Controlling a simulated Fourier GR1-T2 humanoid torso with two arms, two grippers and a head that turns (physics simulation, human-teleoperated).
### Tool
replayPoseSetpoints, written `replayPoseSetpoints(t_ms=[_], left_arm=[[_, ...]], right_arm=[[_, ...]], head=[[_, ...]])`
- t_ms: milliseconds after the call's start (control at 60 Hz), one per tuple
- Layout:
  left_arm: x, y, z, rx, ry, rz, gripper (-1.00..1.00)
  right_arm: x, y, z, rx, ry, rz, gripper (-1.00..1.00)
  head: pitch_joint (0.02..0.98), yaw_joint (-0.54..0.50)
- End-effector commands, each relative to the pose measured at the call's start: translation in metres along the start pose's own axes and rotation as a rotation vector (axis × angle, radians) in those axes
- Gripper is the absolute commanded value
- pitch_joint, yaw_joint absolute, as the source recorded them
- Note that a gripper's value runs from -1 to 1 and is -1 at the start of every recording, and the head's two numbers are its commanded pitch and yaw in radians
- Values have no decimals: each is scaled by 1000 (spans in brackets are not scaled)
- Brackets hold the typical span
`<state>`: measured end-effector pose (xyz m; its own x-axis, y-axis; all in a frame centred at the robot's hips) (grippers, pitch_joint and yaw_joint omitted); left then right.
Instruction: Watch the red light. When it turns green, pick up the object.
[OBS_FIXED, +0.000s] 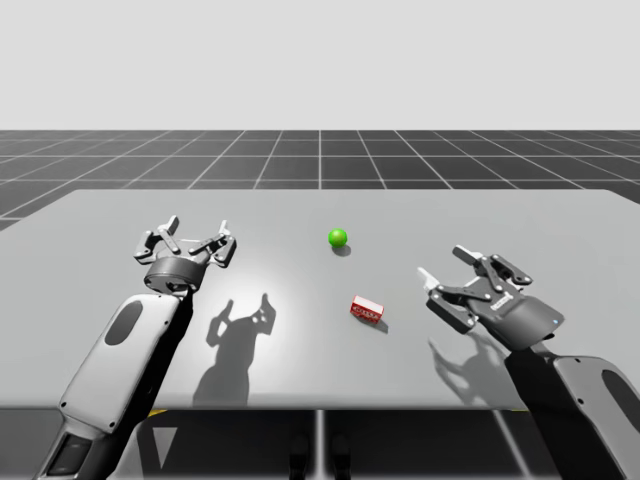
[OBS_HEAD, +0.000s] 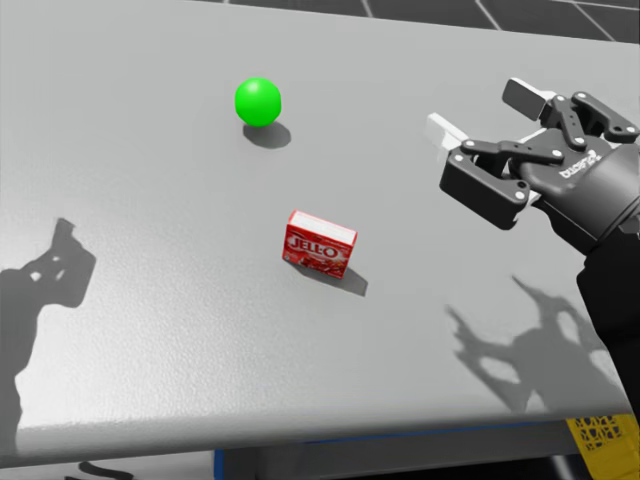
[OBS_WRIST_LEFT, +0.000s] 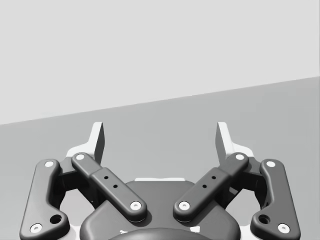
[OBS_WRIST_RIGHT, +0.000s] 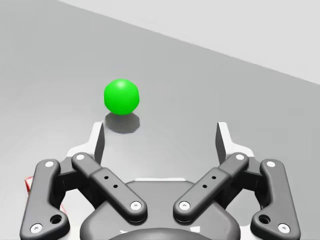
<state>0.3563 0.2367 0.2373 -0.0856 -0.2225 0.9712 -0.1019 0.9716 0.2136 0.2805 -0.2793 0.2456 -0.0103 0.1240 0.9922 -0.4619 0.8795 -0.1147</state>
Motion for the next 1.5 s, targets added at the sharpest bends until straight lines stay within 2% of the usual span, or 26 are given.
replayPoseSetpoints(t_ms=[17, 167, 217, 283, 400, 500, 617, 667, 733, 883, 917, 1033, 1217, 1283, 1500], left_arm=[[0, -1, 0, -1, 0, 0, -1000], [-1, -1, -1, -4, 2, 2, -1000], [-1, -2, -1, -5, 3, 2, -1000], [-1, -3, 0, -7, 3, 1, -1000], [-1, -4, 0, -8, 4, 0, -1000], [-1, -4, 1, -8, 4, 1, -1000], [-1, -4, 1, -9, 4, 1, -1000], [-1, -4, 1, -9, 4, 1, -1000], [-1, -4, 0, -8, 3, 2, -1000], [-1, -4, 0, -8, 4, 2, -1000], [-1, -4, 0, -8, 4, 2, -1000], [-1, -4, 0, -8, 4, 2, -1000], [-1, -4, 0, -8, 4, 2, -1000], [-1, -4, 0, -8, 4, 2, -1000], [-1, -4, 0, -8, 4, 2, -1000]], right_arm=[[-10, 22, 14, 185, 14, 6, -1000], [-27, 34, 16, 300, 32, -1, -1000], [-32, 38, 17, 347, 47, -16, -1000], [-38, 42, 16, 381, 50, -5, -1000], [-47, 47, 16, 458, 73, -21, -1000], [-54, 49, 12, 479, 90, -20, -1000], [-62, 51, 4, 499, 120, -47, -1000], [-65, 51, 0, 513, 131, -44, -1000], [-69, 51, -5, 508, 139, -25, -1000], [-76, 51, -17, 505, 165, -21, -1000], [-78, 52, -21, 505, 171, -8, -1000], [-80, 53, -32, 504, 190, -13, -1000], [-85, 60, -48, 513, 225, 1, -1000], [-86, 62, -51, 516, 240, 8, -1000], [-89, 65, -58, 508, 272, 5, -1000]], head=[[874, -199], [879, -201], [880, -202], [882, -204], [882, -203], [881, -203], [881, -202], [882, -201], [881, -199], [880, -195], [881, -194], [881, -194], [881, -192], [880, -191], [877, -187]])
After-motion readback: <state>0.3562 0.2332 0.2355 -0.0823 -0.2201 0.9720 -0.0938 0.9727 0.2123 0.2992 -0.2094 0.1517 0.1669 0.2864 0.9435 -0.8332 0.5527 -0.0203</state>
